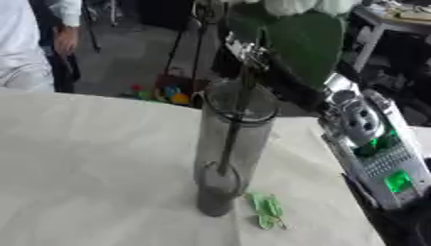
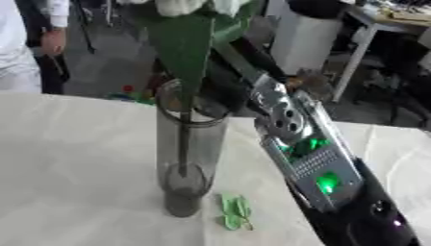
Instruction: Arrange flowers into the vase.
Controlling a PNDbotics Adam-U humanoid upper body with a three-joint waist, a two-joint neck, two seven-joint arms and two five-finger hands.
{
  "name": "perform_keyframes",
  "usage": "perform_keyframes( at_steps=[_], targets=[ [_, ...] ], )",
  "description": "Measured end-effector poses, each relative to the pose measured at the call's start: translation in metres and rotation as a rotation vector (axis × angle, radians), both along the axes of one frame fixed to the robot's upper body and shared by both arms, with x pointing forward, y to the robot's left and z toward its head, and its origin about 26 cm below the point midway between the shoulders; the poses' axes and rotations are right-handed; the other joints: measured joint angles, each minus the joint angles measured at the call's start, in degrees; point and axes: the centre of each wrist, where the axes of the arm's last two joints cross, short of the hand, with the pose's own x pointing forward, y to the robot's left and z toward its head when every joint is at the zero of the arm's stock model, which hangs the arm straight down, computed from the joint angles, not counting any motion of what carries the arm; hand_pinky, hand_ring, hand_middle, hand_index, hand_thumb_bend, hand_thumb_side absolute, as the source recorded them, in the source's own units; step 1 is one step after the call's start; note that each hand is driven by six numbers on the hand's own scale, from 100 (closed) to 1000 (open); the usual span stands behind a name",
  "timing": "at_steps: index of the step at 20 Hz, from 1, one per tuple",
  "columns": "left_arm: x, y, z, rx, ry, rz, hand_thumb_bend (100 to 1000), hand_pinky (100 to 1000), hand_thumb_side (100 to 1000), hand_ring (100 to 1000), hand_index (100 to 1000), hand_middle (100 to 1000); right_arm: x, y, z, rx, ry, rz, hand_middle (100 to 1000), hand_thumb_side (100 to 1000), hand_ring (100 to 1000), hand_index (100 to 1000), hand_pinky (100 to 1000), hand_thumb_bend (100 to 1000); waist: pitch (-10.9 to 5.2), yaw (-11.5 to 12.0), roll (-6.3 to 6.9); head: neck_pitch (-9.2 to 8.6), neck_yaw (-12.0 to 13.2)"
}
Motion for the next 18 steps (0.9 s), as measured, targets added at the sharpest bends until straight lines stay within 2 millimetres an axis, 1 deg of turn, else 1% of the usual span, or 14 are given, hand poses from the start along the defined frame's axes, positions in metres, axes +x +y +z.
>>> perform_keyframes(
  at_steps=[7, 12, 15, 17, 18],
  targets=[
    [0.0000, 0.0000, 0.0000, 0.000, 0.000, 0.000, 100, 712, 1000, 794, 907, 881, 0.0010, -0.0006, -0.0002, -0.002, 0.010, -0.004, 444, 1000, 553, 562, 570, 100, 0.11, 0.01, 0.00, 0.00, -0.02],
    [-0.0001, -0.0004, -0.0001, 0.003, 0.001, -0.002, 100, 712, 1000, 794, 907, 882, 0.0023, -0.0009, -0.0006, -0.010, 0.018, -0.002, 465, 1000, 577, 625, 599, 100, 0.14, 0.02, 0.02, -0.01, -0.02],
    [-0.0002, -0.0009, -0.0002, 0.005, 0.000, -0.003, 100, 712, 1000, 795, 907, 882, 0.0024, -0.0009, -0.0006, -0.016, 0.019, 0.003, 481, 1000, 590, 650, 610, 100, 0.14, 0.04, 0.03, -0.04, -0.02],
    [-0.0002, -0.0012, -0.0002, 0.006, 0.000, -0.005, 100, 712, 1000, 795, 907, 882, 0.0024, -0.0009, -0.0006, -0.019, 0.020, 0.006, 481, 1000, 590, 650, 610, 100, 0.20, 0.04, 0.06, -0.18, -0.02],
    [-0.0003, -0.0013, -0.0003, 0.006, 0.000, -0.005, 100, 713, 1000, 795, 907, 882, 0.0025, -0.0010, -0.0007, -0.020, 0.020, 0.007, 498, 1000, 605, 662, 625, 100, 0.24, 0.04, 0.08, -0.26, -0.02]
  ],
)
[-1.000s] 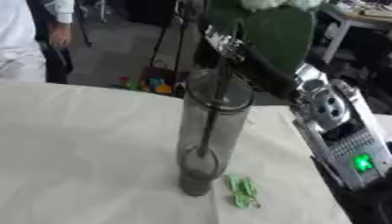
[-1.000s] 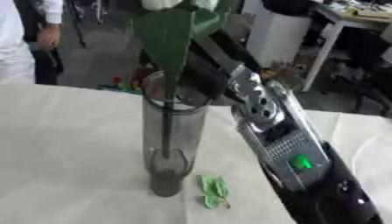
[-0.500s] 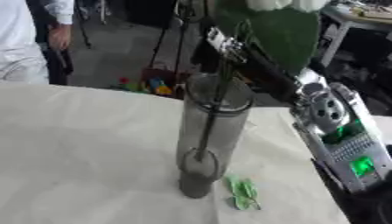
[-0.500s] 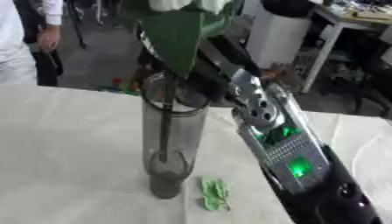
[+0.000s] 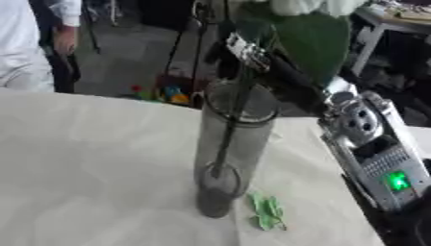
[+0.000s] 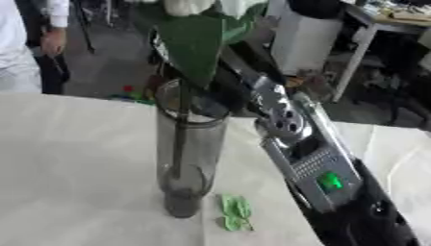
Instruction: Arrange flowers into the vase.
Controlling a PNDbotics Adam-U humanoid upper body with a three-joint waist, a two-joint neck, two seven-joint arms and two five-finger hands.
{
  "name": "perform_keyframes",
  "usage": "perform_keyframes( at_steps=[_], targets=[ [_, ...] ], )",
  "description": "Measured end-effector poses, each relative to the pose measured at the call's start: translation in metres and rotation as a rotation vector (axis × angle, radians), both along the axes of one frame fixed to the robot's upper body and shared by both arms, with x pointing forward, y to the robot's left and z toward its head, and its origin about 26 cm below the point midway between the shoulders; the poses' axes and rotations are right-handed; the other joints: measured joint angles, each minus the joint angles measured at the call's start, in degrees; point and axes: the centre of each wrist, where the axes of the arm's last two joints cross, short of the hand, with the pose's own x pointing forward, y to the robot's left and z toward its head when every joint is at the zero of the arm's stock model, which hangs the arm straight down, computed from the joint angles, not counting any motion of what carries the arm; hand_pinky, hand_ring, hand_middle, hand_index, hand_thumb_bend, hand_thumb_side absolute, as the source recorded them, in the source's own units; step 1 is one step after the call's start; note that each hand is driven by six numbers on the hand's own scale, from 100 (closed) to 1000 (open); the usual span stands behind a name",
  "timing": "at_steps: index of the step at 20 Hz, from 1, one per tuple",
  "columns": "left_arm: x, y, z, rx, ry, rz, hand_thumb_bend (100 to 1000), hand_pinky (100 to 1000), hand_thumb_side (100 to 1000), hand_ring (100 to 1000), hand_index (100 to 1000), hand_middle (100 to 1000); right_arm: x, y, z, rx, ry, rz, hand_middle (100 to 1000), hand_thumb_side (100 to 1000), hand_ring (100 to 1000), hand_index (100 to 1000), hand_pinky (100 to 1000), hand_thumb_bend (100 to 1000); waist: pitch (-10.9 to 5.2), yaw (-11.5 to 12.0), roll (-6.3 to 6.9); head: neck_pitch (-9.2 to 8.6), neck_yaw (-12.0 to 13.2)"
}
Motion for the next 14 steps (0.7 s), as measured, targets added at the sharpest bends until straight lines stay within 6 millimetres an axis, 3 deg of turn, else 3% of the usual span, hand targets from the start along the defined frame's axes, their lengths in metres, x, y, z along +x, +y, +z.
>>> perform_keyframes(
  at_steps=[5, 6, 14],
  targets=[
    [0.0000, -0.0001, 0.0000, 0.000, 0.000, 0.000, 100, 713, 1000, 795, 907, 882, 0.0014, -0.0004, -0.0005, -0.004, 0.004, 0.003, 501, 1000, 608, 663, 628, 100, 0.14, 0.00, 0.24, -0.20, 0.00],
    [0.0000, -0.0003, -0.0001, -0.001, 0.000, -0.001, 100, 713, 1000, 796, 907, 883, 0.0014, -0.0004, -0.0005, -0.005, 0.004, 0.004, 516, 1000, 630, 671, 679, 100, 0.14, 0.00, 0.24, -0.20, 0.01],
    [-0.0001, -0.0010, -0.0013, -0.004, 0.006, -0.004, 100, 714, 1000, 797, 907, 884, 0.0019, -0.0010, -0.0018, -0.005, 0.001, 0.006, 542, 1000, 678, 677, 765, 100, 0.48, -0.01, 0.44, -0.25, -0.05]
  ],
)
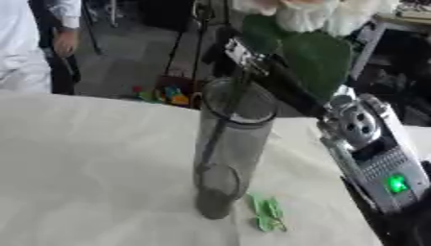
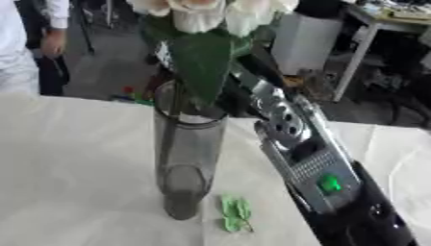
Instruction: Arrange flowers into the vase.
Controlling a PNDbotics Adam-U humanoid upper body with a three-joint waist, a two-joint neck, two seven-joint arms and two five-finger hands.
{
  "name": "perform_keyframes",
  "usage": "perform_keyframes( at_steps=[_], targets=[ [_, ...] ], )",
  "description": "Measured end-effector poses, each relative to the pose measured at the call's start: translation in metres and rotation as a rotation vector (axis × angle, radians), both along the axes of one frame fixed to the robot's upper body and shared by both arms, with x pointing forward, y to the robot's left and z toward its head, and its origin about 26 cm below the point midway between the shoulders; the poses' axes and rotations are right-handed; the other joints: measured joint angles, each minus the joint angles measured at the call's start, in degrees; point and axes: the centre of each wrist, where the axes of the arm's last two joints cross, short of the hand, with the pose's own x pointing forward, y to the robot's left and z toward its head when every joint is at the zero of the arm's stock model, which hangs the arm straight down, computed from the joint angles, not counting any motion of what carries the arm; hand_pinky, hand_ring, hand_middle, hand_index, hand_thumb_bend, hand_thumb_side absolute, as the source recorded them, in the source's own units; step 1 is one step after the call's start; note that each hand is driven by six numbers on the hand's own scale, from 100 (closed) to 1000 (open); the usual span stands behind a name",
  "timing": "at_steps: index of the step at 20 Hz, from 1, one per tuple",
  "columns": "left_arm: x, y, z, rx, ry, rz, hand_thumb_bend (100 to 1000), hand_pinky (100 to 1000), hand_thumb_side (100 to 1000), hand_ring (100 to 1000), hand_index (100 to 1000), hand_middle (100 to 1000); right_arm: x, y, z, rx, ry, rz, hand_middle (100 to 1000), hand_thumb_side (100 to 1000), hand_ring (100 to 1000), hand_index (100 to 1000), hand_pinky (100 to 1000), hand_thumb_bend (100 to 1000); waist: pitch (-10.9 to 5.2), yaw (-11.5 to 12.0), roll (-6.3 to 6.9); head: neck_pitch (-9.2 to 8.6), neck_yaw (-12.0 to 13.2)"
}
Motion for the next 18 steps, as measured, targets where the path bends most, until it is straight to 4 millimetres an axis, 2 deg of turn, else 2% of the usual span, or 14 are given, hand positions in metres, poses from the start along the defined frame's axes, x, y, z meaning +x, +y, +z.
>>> perform_keyframes(
  at_steps=[7, 18],
  targets=[
    [0.0000, -0.0001, 0.0000, 0.001, 0.000, 0.000, 100, 714, 1000, 798, 907, 885, 0.0002, -0.0001, 0.0000, -0.005, -0.012, -0.010, 561, 1000, 697, 691, 807, 100, 0.09, -0.10, 0.17, -0.01, -0.05],
    [0.0000, -0.0001, 0.0000, 0.002, 0.000, -0.001, 100, 715, 1000, 799, 907, 886, 0.0016, -0.0023, 0.0005, -0.083, -0.029, -0.075, 607, 1000, 741, 746, 799, 100, 0.55, -0.17, 0.11, -0.52, -0.07]
  ],
)
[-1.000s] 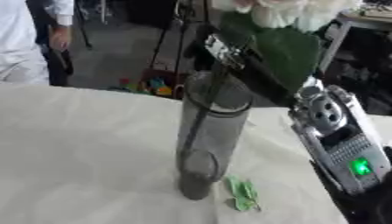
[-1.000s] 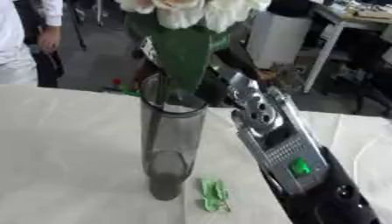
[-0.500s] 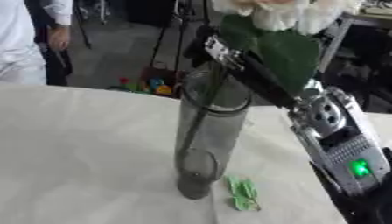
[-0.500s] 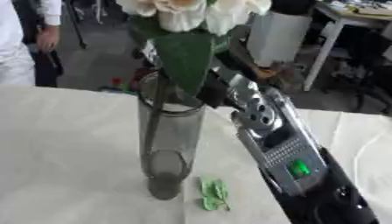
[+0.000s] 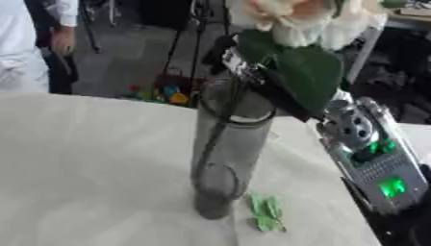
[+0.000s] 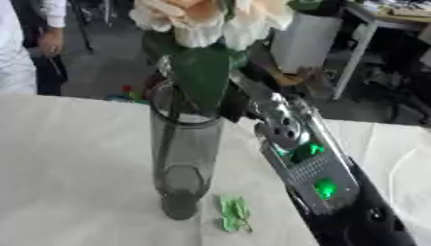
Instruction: Arrange flowers into the vase.
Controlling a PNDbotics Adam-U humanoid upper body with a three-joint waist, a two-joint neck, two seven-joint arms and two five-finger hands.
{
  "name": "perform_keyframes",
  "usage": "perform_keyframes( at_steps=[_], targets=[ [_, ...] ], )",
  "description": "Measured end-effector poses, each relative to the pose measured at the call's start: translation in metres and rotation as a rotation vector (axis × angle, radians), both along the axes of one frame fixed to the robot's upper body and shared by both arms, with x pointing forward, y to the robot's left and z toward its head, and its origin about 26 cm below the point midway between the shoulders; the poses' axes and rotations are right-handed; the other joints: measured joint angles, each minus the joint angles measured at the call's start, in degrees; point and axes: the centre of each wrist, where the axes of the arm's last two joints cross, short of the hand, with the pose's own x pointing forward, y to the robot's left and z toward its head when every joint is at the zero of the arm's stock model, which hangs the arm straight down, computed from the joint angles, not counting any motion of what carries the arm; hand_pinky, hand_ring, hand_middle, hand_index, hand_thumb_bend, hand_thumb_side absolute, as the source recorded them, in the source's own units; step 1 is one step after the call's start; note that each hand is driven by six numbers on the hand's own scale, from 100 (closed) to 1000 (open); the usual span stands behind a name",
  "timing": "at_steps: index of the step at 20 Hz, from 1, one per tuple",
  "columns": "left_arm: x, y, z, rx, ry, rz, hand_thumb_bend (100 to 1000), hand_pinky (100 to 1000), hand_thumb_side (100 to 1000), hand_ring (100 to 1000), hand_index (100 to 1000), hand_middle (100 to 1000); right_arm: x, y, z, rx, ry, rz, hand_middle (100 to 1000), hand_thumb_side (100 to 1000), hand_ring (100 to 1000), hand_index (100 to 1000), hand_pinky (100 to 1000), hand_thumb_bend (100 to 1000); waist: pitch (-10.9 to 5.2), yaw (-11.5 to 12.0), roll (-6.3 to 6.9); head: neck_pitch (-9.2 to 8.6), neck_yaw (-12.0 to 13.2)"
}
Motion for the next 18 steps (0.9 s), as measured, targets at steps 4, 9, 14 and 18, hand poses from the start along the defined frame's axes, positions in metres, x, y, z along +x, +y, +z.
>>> perform_keyframes(
  at_steps=[4, 9, 14, 18],
  targets=[
    [0.0000, 0.0000, 0.0000, 0.001, 0.000, 0.000, 100, 715, 1000, 799, 907, 886, 0.0014, -0.0010, 0.0000, -0.042, 0.011, -0.027, 629, 1000, 760, 764, 796, 100, 0.16, -0.01, -0.14, 0.00, 0.00],
    [0.0000, -0.0001, 0.0000, 0.001, 0.001, 0.000, 100, 716, 1000, 800, 906, 886, 0.0013, -0.0026, 0.0014, -0.087, 0.025, -0.046, 638, 1000, 768, 774, 792, 100, 0.16, -0.07, -0.21, -0.01, 0.04],
    [0.0000, -0.0001, 0.0000, 0.001, 0.001, 0.000, 100, 716, 1000, 800, 907, 887, 0.0010, -0.0042, 0.0028, -0.103, 0.034, -0.051, 656, 1000, 780, 800, 795, 100, 0.16, -0.11, -0.21, -0.22, 0.04],
    [0.0000, -0.0001, -0.0001, 0.002, 0.002, 0.000, 100, 716, 1000, 800, 907, 887, 0.0009, -0.0049, 0.0034, -0.113, 0.035, -0.052, 711, 1000, 818, 851, 812, 100, 0.16, -0.16, -0.21, -0.45, 0.04]
  ],
)
